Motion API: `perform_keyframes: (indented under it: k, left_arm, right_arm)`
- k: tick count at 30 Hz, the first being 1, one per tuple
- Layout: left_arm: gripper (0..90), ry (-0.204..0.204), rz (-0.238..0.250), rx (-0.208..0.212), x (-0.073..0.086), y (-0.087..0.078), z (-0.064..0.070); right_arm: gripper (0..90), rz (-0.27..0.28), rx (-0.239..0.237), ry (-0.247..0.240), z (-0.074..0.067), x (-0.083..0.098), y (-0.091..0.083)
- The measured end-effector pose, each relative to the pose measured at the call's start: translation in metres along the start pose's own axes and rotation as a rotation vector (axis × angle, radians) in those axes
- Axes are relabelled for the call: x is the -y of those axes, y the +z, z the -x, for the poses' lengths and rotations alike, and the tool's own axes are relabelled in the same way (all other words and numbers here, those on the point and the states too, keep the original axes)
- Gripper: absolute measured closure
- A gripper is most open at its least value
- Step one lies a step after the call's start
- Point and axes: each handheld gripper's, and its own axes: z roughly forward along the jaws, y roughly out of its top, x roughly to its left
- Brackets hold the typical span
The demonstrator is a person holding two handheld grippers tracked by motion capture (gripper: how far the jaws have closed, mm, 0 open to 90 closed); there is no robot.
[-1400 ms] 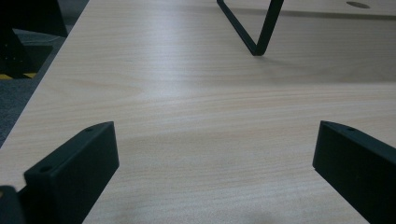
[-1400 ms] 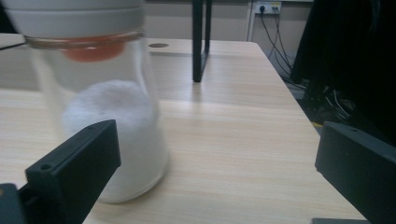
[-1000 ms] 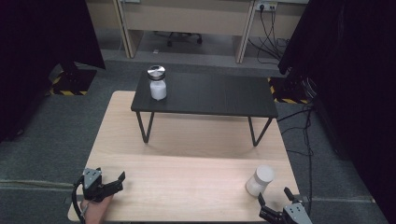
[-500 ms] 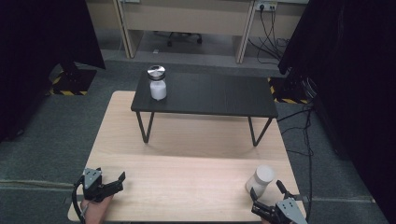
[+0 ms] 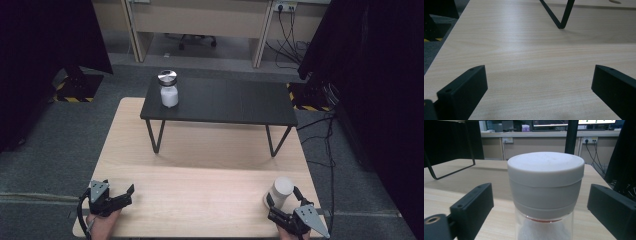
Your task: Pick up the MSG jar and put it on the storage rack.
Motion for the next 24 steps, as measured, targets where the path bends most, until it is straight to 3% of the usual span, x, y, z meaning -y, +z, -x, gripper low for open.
perform_keyframes:
  k: [15, 24]
  left_arm:
    - [0.0, 0.006, -0.002, -0.001, 0.0, 0.0, 0.0]
    - [0.0, 0.007, -0.001, 0.001, 0.0, 0.0, 0.0]
  right_arm:
    - [29.8, -0.033, -0.004, 0.0, 0.002, -0.013, 0.004]
    - [32.3, -0.046, 0.003, 0.006, 0.002, -0.018, 0.005]
